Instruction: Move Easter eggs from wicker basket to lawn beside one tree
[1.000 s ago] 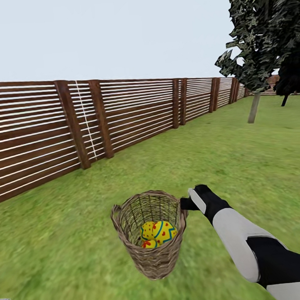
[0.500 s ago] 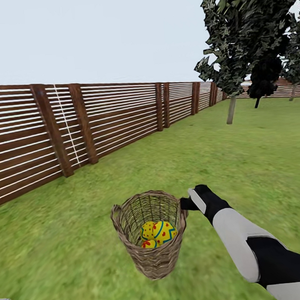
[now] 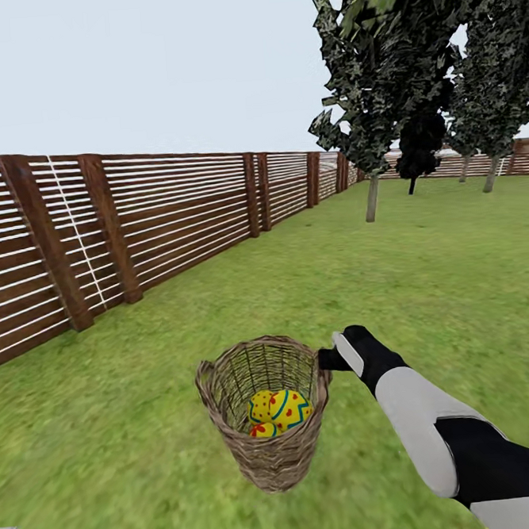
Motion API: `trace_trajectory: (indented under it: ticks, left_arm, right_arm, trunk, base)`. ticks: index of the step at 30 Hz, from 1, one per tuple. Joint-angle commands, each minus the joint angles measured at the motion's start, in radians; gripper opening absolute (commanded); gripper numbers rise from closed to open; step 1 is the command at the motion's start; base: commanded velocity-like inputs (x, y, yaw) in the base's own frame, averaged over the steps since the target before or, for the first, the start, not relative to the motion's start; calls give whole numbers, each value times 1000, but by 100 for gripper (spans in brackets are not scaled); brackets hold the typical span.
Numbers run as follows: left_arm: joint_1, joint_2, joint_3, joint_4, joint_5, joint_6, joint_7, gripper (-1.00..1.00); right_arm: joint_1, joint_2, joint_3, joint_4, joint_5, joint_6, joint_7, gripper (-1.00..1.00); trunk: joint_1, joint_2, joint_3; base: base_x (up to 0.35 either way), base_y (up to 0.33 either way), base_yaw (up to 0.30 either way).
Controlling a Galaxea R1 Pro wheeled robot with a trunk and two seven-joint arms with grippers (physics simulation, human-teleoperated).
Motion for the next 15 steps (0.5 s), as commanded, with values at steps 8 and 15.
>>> trace_trajectory:
  ticks: [8,15]
  left_arm:
    - [0,1,-1,-3,11,9,-2,100]
    - [0,1,-2,-4,11,8,-2,100]
  right_arm:
    - [-1,0,-9,-2,-18,1,-9,-100]
    - [-1,1,-9,-2,-18,1,-9,-100]
  trunk:
    - [0,-1,7]
    - [0,-1,13]
  base:
    - [-21,-96,-232]
    - [-228,-3,-118]
